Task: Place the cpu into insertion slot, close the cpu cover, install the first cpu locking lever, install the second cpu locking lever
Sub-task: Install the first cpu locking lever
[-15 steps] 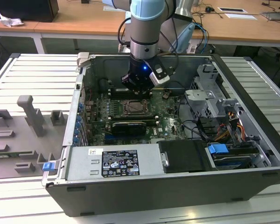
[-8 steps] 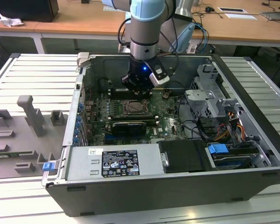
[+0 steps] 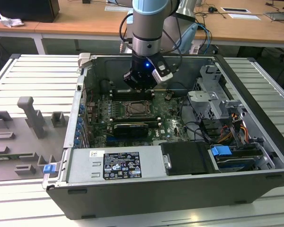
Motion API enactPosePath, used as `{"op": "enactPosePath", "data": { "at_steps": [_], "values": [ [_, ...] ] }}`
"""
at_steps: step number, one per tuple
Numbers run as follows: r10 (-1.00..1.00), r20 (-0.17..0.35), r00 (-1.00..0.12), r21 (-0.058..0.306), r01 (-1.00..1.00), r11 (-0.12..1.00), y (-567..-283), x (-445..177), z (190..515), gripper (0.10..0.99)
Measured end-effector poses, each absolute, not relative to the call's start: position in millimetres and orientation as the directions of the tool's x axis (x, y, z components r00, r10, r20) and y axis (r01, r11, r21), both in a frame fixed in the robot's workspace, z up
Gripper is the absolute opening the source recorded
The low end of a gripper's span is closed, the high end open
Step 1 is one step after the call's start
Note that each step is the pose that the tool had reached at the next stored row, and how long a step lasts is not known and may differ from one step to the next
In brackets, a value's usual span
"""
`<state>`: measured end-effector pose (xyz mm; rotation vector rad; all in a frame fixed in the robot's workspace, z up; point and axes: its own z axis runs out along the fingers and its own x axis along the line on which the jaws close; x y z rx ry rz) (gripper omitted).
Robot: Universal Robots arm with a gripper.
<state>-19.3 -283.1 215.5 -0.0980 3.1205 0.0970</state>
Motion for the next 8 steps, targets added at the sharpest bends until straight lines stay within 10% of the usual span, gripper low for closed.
{"op": "enactPosePath", "data": {
  "at_steps": [8],
  "values": [
    [-0.062,-0.020,-0.998,0.061,-0.063,0.996,-287.4,-19.3,215.6,0.106]
  ]
}}
